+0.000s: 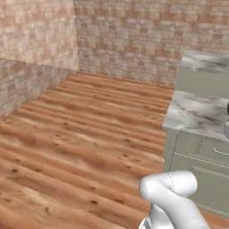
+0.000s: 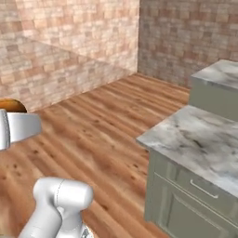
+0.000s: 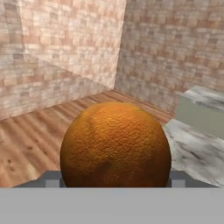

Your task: Pick up the pear and orange from the fridge and place one fruit on each plate on the dining counter.

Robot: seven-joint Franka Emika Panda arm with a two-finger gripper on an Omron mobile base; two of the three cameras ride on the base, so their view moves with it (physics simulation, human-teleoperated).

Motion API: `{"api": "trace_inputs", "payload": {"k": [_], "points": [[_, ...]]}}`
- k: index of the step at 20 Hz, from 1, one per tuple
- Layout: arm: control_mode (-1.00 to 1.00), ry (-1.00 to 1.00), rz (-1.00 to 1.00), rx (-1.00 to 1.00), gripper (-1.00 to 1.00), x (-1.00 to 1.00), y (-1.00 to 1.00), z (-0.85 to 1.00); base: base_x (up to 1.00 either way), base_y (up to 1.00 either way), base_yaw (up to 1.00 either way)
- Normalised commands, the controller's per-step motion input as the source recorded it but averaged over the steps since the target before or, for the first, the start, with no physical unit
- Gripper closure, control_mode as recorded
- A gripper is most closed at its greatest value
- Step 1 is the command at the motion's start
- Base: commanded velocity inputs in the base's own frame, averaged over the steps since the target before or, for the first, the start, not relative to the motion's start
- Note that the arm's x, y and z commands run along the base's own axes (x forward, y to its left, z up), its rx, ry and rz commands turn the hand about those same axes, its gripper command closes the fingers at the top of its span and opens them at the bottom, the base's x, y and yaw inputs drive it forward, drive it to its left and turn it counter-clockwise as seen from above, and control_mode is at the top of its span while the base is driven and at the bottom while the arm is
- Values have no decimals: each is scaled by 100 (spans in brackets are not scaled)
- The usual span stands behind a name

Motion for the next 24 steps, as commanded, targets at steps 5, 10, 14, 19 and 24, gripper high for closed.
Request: {"api": "trace_inputs", "payload": {"k": [5, 10, 14, 19, 24], "points": [[100, 0, 0, 0, 100, 0, 0, 0, 100, 34, -28], [100, 0, 0, 0, 100, 0, 0, 0, 100, 22, -25], [100, 0, 0, 0, 100, 0, 0, 0, 100, 21, -24], [100, 0, 0, 0, 100, 0, 0, 0, 100, 37, -29], [100, 0, 0, 0, 100, 0, 0, 0, 98, 59, -37]]}}
